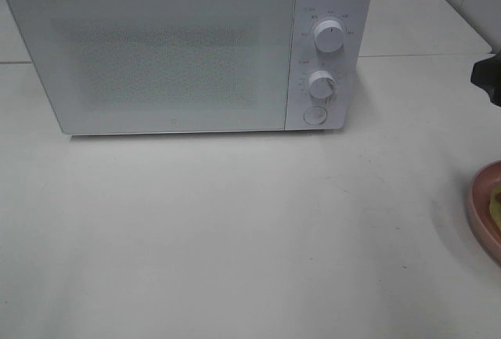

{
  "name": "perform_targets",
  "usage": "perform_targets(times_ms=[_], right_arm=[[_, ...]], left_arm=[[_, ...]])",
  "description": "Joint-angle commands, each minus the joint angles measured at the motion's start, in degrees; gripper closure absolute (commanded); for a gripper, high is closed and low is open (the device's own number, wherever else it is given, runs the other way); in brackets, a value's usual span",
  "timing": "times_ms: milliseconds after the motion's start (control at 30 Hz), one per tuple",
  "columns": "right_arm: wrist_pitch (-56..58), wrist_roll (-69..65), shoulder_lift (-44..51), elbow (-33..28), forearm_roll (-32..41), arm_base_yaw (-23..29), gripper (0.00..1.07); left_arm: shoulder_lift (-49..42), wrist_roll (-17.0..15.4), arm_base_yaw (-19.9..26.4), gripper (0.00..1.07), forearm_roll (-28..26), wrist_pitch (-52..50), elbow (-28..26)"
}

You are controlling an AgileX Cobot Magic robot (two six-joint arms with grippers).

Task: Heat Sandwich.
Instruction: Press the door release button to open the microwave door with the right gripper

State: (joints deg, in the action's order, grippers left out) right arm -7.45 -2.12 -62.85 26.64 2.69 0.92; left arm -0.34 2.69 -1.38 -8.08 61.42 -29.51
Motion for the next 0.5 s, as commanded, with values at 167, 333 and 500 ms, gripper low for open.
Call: perform_targets(times_ms=[167, 333, 500], right_arm=[[-14.38, 6.76, -4.13, -4.24, 8.42, 7.16, 0.31], [-22.86, 13.06, -8.65, -5.96, 15.81, 13.41, 0.31], [-30.65, 17.53, -12.95, -6.07, 23.84, 20.05, 0.31]], left_arm=[[-1.09, 0.0, -0.4, 0.1, -0.63, -0.23, 0.11], [-0.92, 0.0, -0.4, 0.1, -0.63, -0.23, 0.11], [-0.92, 0.0, -0.4, 0.1, -0.63, -0.23, 0.11]])
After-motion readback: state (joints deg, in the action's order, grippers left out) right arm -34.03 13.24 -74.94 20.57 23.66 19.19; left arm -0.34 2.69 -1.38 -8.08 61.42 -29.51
